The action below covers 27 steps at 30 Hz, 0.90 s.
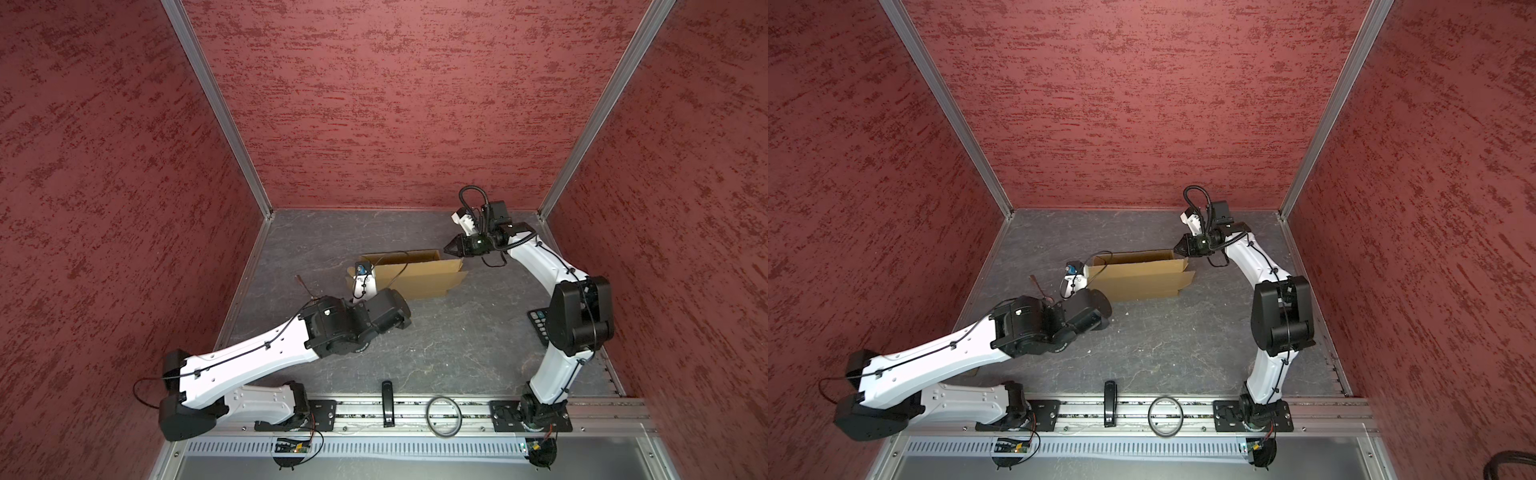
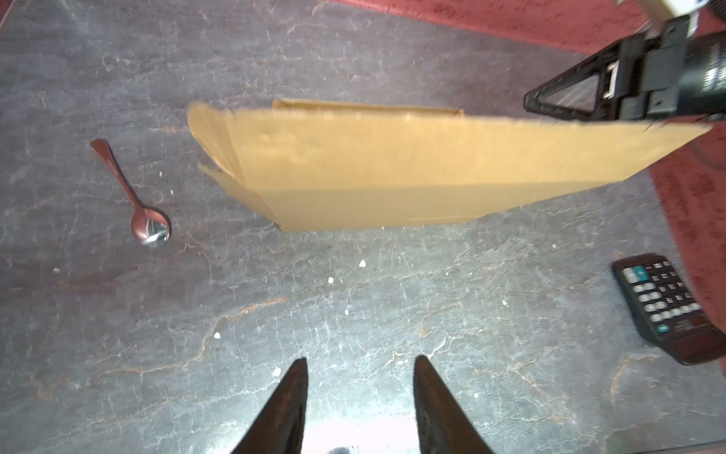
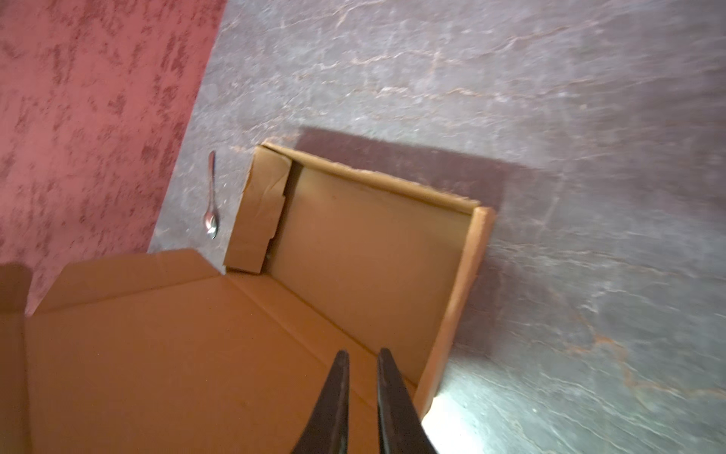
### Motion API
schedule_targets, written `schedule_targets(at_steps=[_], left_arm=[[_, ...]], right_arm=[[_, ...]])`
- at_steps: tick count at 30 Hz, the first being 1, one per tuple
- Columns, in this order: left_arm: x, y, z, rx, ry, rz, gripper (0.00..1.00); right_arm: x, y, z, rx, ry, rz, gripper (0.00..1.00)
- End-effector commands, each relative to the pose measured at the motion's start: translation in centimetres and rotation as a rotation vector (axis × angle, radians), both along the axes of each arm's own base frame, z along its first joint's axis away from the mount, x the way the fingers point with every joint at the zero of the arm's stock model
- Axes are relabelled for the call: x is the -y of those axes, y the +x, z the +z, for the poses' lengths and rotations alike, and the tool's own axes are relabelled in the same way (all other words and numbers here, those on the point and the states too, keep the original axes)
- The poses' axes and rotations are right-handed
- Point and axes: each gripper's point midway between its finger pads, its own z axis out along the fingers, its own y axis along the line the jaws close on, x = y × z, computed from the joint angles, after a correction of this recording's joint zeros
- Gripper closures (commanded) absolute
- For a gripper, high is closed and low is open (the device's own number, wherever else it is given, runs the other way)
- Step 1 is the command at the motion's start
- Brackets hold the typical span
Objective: Assemble paper box
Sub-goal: Rotate the paper box at the center of the table.
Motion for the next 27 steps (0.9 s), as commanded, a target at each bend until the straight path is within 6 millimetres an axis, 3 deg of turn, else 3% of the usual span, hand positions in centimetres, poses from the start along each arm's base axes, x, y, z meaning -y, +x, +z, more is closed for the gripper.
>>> schedule_targets(at_steps=[1,10,15,27], left_arm=[[0.1,0.3,-1.5,0.011,0.018,0.071,0.57],[0.6,4.2,-4.7,0.028,-0.07,0.131,0.57],[-0.7,6.0,-5.4,0.04,-0.067,0.149,0.56],[-0.9,10.1,-6.8,0.062,-0.112,0.152,0.52]], right_arm=[[-1.0,-1.0,2.8,0.098,0.085,0.1,0.84],[-1.7,-2.4,2.1,0.074,0.167,0.115,0.85],[-1.7,-3.3,1.7,0.064,0.176,0.118,0.85],[-1.8,-4.4,0.8,0.041,0.196,0.142,0.86]])
